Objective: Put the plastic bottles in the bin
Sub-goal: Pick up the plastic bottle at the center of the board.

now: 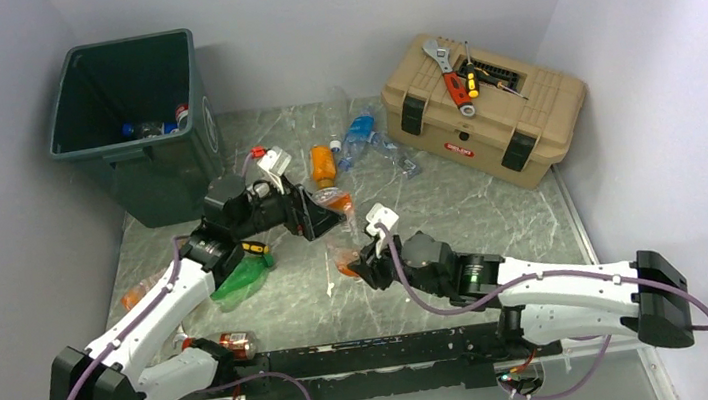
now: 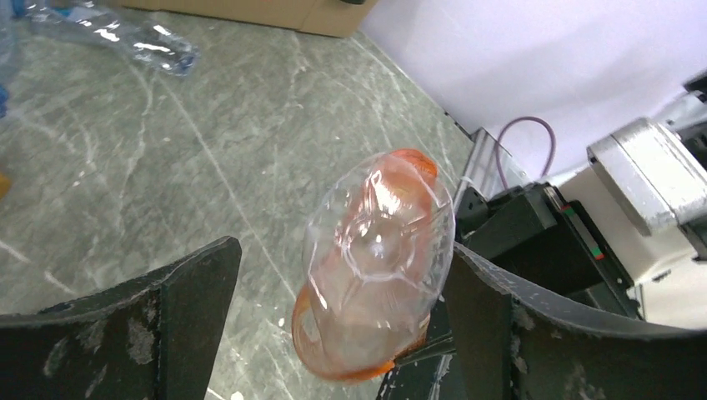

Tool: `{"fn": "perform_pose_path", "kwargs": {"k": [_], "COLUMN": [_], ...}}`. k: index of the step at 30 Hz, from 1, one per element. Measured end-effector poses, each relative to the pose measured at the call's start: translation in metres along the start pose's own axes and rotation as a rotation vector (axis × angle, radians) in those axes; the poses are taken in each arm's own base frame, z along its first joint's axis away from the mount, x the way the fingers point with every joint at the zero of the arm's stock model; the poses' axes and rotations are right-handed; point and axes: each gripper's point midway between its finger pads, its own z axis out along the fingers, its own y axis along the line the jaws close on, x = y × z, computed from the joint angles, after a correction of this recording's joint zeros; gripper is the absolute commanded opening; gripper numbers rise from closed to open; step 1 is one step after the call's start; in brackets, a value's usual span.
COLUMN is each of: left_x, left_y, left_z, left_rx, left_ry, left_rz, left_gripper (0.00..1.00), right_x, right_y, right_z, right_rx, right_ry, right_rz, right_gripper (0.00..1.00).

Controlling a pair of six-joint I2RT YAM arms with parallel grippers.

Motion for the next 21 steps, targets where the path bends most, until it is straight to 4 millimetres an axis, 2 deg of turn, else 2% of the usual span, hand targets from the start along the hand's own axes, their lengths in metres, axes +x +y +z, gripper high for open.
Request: {"fn": "perform_pose_path", "kwargs": {"k": [4,7,12,13,16,18,19,21], "left_x": [0.001,0.0,-0.003,-0.003,-0.002,-0.002,-0.002,-0.005], "left_y": [-0.016,-0.028,-0.043,-0.045,-0.047,-0.049,-0.05,-0.051], "left_z": [-0.002,-0.004,-0.007,-0.008,-0.01,-0.011,-0.012,-0.013], "left_rx": [0.09,0.16,0.242,0.251,0.264,0.275,0.278,0.278], "left_ry": [0.015,0.022,0.01,0.006,-0.004,-0.009,-0.012,-0.023], "left_rz": [0.035,0.057,0.085,0.09,0.104,0.11,0.113,0.125], "left_gripper": [0.77,0.58,0.31,0.26,0.02,0.0,0.0,0.0], "right_x": [-0.012,-0.018,-0.019,-0.02,-0.023,-0.023,-0.021,-0.02], "right_y": [0.015,0.021,0.021,0.021,0.026,0.028,0.027,0.026], "right_z": [-0.009,-0.014,-0.02,-0.02,-0.023,-0.024,-0.025,-0.029], "right_rx": [-0.106,-0.162,-0.206,-0.214,-0.241,-0.249,-0.246,-0.24], "right_ry": [-0.032,-0.05,-0.063,-0.066,-0.074,-0.071,-0.064,-0.052], "right_rz": [0.018,0.03,0.056,0.06,0.07,0.086,0.093,0.109], "right_gripper": [0.0,0.0,0.0,0.09,0.62,0.94,0.99,1.0]}}
